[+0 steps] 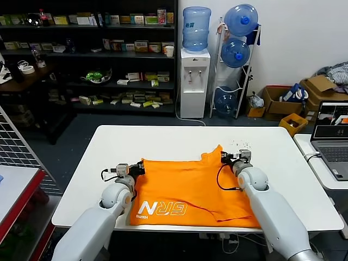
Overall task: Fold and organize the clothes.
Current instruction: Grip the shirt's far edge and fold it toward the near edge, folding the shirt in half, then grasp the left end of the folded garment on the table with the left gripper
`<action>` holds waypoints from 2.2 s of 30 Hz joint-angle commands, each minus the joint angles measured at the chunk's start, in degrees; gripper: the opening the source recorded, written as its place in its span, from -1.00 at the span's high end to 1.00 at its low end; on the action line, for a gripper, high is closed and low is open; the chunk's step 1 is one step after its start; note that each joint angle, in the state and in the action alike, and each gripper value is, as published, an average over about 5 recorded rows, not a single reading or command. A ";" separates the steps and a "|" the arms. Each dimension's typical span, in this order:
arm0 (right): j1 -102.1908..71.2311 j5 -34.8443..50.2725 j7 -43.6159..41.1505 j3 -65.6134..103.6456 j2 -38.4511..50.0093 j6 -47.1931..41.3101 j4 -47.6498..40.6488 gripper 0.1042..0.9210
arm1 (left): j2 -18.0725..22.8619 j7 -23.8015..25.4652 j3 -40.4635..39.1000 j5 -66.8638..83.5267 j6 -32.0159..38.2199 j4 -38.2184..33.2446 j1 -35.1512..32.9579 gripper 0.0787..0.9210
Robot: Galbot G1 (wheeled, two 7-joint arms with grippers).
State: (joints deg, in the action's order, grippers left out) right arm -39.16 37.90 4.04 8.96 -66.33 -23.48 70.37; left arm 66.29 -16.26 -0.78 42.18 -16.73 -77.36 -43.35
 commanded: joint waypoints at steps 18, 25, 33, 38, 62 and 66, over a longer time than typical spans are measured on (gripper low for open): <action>-24.04 2.42 5.21 8.02 7.90 -0.07 31.80 0.95 | -7.00 -4.58 3.86 -5.66 1.72 -27.29 -17.51 0.96; -29.32 3.00 7.18 9.74 9.96 -1.24 37.57 0.95 | -7.97 -4.87 4.41 -6.59 2.06 -30.69 -22.22 0.96; -37.10 2.99 8.80 13.25 10.91 -2.34 42.97 0.95 | -8.06 -5.30 5.07 -9.13 3.24 -32.37 -26.40 0.96; -41.50 1.95 9.05 15.06 11.09 -1.97 45.15 0.93 | -8.15 -4.83 6.00 -9.42 3.48 -33.41 -28.84 0.95; -46.28 -0.48 8.37 18.56 8.04 0.65 45.82 -0.67 | 0.32 -1.04 8.90 -13.09 8.92 -23.60 -32.09 -0.57; -46.11 -0.52 8.36 18.62 7.97 0.68 45.61 -0.75 | 1.65 -0.96 8.77 -12.95 9.24 -20.00 -30.37 -0.74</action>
State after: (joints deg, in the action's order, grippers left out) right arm -84.10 37.72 12.44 27.01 -57.71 -23.01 115.66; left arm 63.52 -18.48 7.76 30.06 -9.56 -106.13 -75.86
